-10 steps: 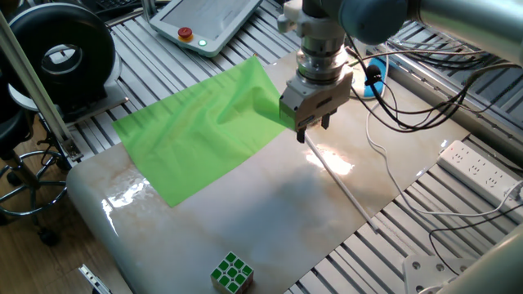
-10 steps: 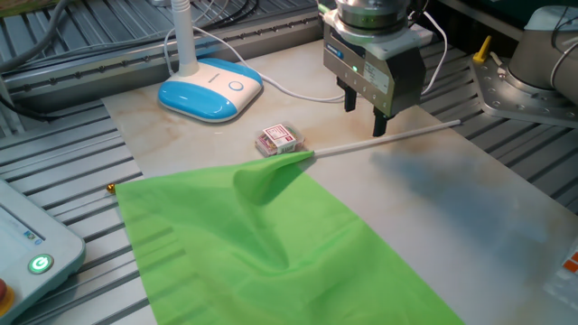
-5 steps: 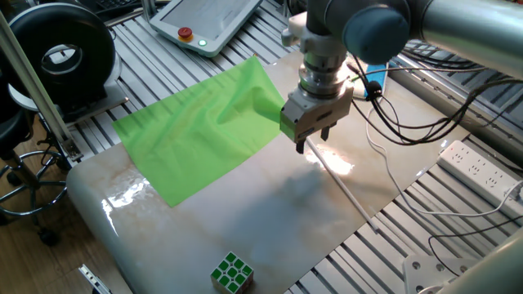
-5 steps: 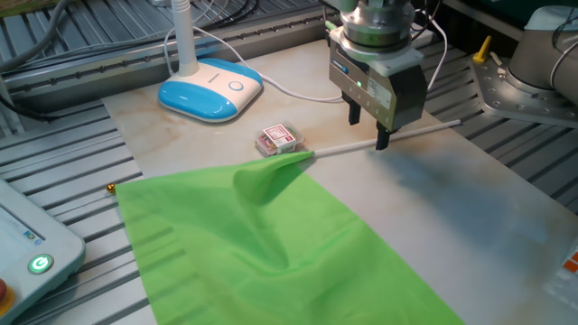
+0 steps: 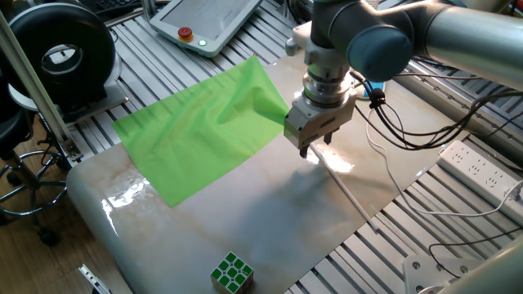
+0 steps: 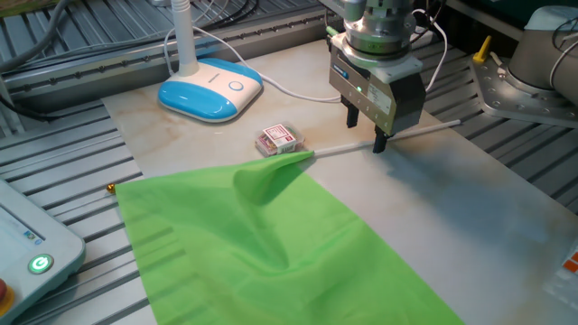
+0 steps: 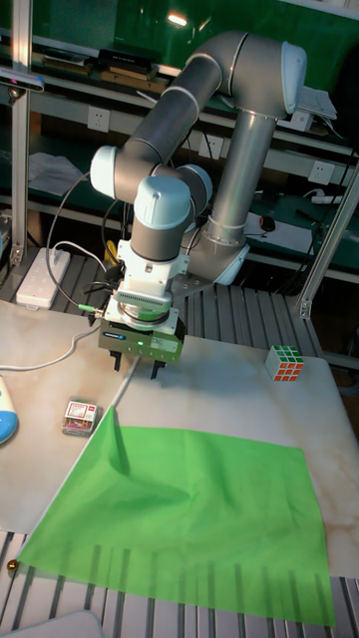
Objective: Wave the flag
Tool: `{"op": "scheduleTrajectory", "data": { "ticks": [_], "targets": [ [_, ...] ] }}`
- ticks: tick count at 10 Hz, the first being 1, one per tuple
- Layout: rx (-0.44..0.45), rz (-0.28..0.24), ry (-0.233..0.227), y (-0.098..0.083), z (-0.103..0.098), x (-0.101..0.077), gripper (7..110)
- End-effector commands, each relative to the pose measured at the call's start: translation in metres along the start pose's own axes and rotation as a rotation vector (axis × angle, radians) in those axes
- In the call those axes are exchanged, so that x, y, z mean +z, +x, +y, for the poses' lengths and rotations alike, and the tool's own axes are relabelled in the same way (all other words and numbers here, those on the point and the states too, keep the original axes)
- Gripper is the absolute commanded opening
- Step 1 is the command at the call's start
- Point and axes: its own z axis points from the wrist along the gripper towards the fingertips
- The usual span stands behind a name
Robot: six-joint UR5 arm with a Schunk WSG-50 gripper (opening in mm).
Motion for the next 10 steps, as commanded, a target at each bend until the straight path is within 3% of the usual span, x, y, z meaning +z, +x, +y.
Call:
{"op": "scheduleTrajectory", "data": {
  "ticks": [1, 7, 10],
  "targets": [
    [0.002, -0.016, -0.015, -0.001, -0.001, 0.006, 66],
    [0.009, -0.035, -0.023, -0.007, -0.004, 0.023, 66],
    [0.102, -0.024, -0.042, -0.006, 0.001, 0.026, 66]
  ]
}}
